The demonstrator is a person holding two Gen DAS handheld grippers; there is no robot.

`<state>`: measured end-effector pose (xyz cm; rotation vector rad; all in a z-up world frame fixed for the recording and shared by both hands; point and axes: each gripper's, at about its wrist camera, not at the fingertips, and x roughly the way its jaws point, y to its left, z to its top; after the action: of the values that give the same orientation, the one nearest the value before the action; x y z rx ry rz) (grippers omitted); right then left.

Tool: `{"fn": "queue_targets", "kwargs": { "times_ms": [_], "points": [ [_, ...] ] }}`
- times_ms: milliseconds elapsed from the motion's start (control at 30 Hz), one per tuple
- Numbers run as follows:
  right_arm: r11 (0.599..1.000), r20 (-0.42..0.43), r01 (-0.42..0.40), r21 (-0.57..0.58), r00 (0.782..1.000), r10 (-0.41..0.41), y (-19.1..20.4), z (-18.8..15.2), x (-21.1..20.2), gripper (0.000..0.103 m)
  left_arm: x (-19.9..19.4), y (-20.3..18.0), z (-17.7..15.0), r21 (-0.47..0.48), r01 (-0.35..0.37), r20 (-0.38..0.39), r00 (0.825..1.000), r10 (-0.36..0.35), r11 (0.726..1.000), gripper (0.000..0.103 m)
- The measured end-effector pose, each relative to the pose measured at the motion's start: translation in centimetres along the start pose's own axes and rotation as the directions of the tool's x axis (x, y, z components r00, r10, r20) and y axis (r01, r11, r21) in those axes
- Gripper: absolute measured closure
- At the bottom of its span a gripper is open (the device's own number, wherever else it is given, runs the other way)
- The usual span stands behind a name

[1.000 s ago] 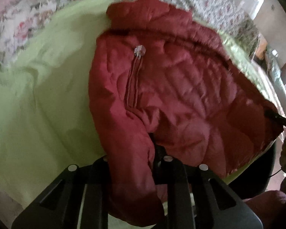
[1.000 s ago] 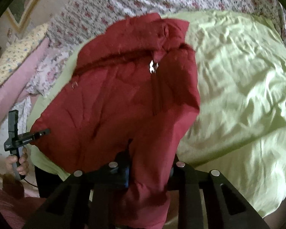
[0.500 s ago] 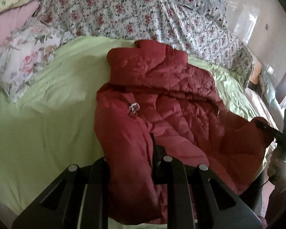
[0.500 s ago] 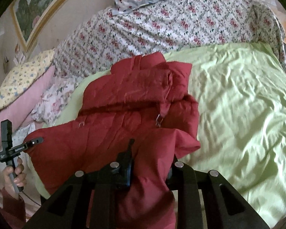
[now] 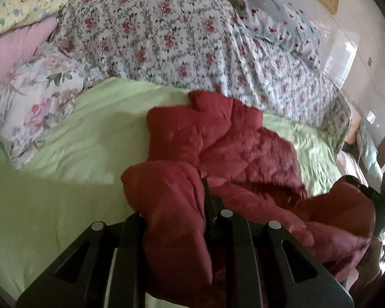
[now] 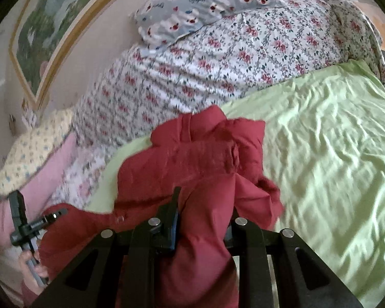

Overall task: Fold large clothes
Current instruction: 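Fold the lifted hem up toward the collar with both tools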

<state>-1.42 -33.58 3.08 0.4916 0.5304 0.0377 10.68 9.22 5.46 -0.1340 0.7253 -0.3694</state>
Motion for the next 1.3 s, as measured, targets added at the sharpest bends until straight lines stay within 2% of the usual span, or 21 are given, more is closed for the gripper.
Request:
{"fn": "queue_targets", "kwargs": {
  "times_ms": [167,567,700,867,967,1300],
  "points": [
    [0.999,0.04,0.006,0.032,0.999,-0.007,-0.2,2.6,2.4,0.081,2.1,-0.2,2.6,-0.016,-0.025,0.016,1.0,0.025,1.0,0.085],
    [0.993,0.055,0.066,0.096,0.996,-0.072,-2.3,7.7,9.1,0.08,10.0,0.2,8.2,-0.043,-0.077,-0.005,0.997,0.077,0.996,0.083],
    [0.986,0.055,0.105,0.128,0.992,-0.113,-3.8,8.6,11.4,0.079,13.5,1.2,9.5,-0.052,-0.124,-0.025,0.992,0.123,0.991,0.082],
    [0.972,0.03,0.139,0.19,0.989,-0.147,-6.4,9.4,15.1,0.079,18.5,2.3,10.9,-0.065,-0.151,-0.075,0.986,0.146,0.986,0.082],
    [0.97,0.024,0.171,0.175,0.984,-0.178,-6.7,9.7,17.1,0.079,21.3,2.3,11.5,-0.05,-0.177,-0.083,0.981,0.173,0.983,0.082],
    [0.956,0.012,0.239,0.172,0.969,-0.245,-9.1,10.2,23.4,0.079,28.1,2.9,12.7,-0.047,-0.188,-0.102,0.978,0.182,0.981,0.081]
  ]
}}
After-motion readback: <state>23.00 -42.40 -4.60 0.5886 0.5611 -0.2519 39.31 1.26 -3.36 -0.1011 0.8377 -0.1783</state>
